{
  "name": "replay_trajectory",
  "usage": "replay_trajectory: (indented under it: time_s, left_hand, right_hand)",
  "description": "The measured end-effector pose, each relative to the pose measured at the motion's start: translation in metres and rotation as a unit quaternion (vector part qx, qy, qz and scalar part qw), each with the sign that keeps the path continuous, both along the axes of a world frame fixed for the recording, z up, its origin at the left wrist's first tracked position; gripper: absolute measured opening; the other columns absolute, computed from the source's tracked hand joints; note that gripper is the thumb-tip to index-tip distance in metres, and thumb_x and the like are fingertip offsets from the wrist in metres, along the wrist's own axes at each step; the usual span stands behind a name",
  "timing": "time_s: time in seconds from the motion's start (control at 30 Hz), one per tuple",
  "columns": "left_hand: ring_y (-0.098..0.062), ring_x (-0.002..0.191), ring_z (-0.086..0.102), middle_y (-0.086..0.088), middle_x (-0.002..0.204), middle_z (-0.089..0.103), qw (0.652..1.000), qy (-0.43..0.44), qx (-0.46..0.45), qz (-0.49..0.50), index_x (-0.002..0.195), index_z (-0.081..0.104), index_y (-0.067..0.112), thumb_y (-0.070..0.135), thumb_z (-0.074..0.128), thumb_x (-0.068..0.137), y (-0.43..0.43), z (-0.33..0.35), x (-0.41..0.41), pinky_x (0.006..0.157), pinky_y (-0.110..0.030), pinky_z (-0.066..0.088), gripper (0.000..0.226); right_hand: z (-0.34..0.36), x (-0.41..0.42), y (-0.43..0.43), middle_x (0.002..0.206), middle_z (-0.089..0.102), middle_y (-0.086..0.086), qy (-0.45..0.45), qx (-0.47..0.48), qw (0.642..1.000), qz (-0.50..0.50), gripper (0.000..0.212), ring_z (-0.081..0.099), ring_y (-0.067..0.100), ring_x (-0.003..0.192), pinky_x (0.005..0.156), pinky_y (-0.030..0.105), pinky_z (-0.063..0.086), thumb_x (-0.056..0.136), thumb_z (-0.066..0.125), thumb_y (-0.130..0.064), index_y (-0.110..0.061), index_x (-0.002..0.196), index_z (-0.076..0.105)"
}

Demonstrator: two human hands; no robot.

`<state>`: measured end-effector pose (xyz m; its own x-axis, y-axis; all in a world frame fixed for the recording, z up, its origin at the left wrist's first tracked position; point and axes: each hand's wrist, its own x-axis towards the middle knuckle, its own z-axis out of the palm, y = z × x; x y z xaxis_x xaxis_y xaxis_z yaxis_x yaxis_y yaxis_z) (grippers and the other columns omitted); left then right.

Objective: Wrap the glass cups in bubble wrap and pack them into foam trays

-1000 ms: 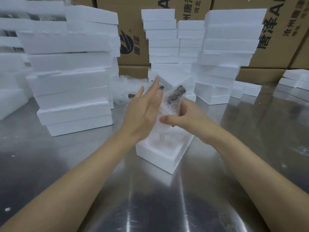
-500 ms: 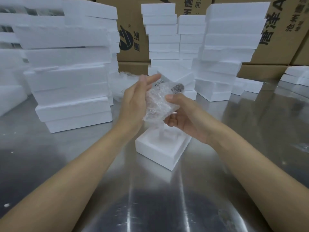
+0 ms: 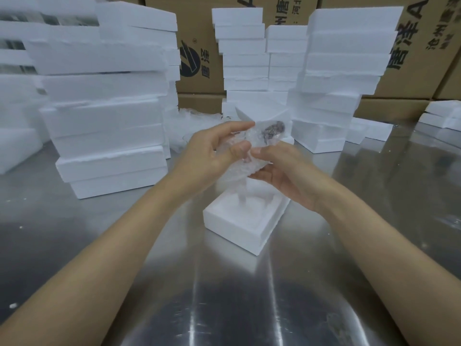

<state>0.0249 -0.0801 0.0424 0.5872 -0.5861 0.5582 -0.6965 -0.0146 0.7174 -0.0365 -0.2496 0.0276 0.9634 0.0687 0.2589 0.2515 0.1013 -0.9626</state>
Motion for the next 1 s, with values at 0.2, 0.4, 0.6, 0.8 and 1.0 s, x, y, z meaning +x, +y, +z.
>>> replay_trajectory:
  time_s: [0.2,0.4,0.6,0.8,1.0]
  left_hand:
    - [0.000,0.103,0.064,0.007,0.100,0.071,1.000,0.005,-0.005,0.007,0.128,0.060,0.021,0.022,0.063,0.092,0.002,0.001,0.002,0.102,-0.019,0.042,0.036]
    - [0.014,0.125,0.023,0.008,0.099,0.075,0.990,-0.081,0.114,0.006,0.130,0.057,0.029,0.028,0.061,0.093,0.001,-0.007,0.011,0.096,0.003,0.017,0.038]
    - [0.012,0.125,0.012,0.014,0.100,0.073,0.971,-0.154,0.184,-0.005,0.133,0.052,0.034,0.032,0.060,0.093,-0.002,-0.016,0.018,0.092,0.006,0.006,0.041]
    - [0.012,0.119,0.040,0.013,0.101,0.073,0.967,-0.136,0.216,-0.016,0.135,0.052,0.034,0.031,0.062,0.092,-0.001,-0.018,0.022,0.095,-0.007,0.026,0.044]
    - [0.003,0.120,0.050,0.009,0.099,0.074,0.963,-0.138,0.231,-0.027,0.138,0.050,0.026,0.021,0.061,0.094,0.004,-0.014,0.026,0.095,-0.002,0.030,0.045]
  right_hand:
    - [0.007,0.002,-0.022,0.112,0.071,0.009,0.022,0.041,0.995,-0.086,0.051,0.065,0.023,0.109,0.095,0.035,0.050,0.100,0.033,-0.049,-0.011,0.112,0.066]
    - [-0.009,0.001,-0.038,0.084,0.068,-0.007,0.026,-0.378,0.881,-0.282,0.020,0.061,0.014,0.080,0.067,0.007,0.041,0.087,0.066,-0.013,-0.033,0.084,0.067]
    - [-0.017,0.007,-0.041,0.084,0.066,0.000,0.078,-0.472,0.824,-0.303,0.009,0.048,0.004,0.059,0.052,0.011,0.037,0.084,0.062,-0.013,-0.021,0.083,0.065]
    - [-0.015,0.004,-0.046,0.104,0.067,0.007,0.091,-0.435,0.844,-0.301,0.021,0.054,0.010,0.067,0.068,0.023,0.046,0.084,0.061,-0.010,-0.018,0.102,0.068]
    - [-0.017,0.005,-0.048,0.102,0.065,0.004,0.084,-0.437,0.842,-0.304,0.026,0.057,0.014,0.073,0.058,0.017,0.042,0.084,0.062,-0.011,-0.017,0.108,0.068]
